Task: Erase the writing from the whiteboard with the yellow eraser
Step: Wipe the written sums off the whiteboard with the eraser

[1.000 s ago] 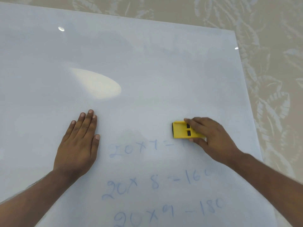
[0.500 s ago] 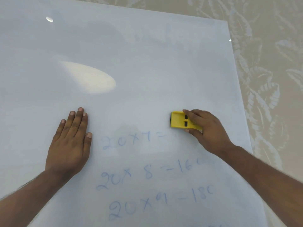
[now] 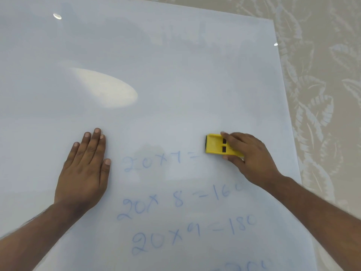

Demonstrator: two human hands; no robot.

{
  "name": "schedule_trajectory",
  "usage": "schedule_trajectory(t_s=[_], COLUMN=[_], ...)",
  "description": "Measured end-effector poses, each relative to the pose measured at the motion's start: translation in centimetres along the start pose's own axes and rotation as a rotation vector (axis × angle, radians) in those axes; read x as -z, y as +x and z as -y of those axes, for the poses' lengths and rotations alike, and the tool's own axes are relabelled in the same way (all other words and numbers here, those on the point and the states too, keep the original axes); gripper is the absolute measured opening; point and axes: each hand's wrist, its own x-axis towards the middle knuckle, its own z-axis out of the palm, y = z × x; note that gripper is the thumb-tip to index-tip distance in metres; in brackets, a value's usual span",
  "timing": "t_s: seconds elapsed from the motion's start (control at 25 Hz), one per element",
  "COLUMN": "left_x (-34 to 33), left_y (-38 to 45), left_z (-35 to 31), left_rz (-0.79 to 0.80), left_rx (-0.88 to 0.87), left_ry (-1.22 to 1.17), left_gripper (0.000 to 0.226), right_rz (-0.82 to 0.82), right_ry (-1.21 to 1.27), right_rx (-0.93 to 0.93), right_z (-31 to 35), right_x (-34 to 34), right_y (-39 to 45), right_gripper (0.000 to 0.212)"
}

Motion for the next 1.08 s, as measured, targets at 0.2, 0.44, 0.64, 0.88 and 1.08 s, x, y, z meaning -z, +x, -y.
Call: schedule_trajectory(t_s=[0.2, 0.44, 0.64, 0.88, 1.08], left_x=[0.0, 0.2, 0.1, 0.2, 0.3], left_y=[-0.3, -0.9, -1.0, -1.3, -2.4], left_z=[0.1, 0.2, 0.2, 0.0, 0.0], left_rz=[0.007, 0.013, 0.006, 0.000, 0.009], left_rx=[-0.003, -0.018, -0.020, -0.020, -0.021], left_ry=[-0.003, 0.000, -0.001, -0.017, -0.018], left_gripper=[0.062, 0.062, 0.062, 0.062, 0.062], right_rz=[-0.009, 0.112, -0.025, 0.028, 0.156], right_ry=[0.036, -0.042, -0.004, 0.014, -0.070], right_rx=[0.083, 0.209, 0.010, 0.140, 0.284], right_z=[4.4, 3.2, 3.9, 8.0, 7.0], right_x=[-2.3, -1.6, -2.3, -3.9, -3.0], right_y=[1.3, -1.5, 1.7, 1.4, -1.3], right_gripper=[0.058, 0.053, 0.057, 0.057, 0.057])
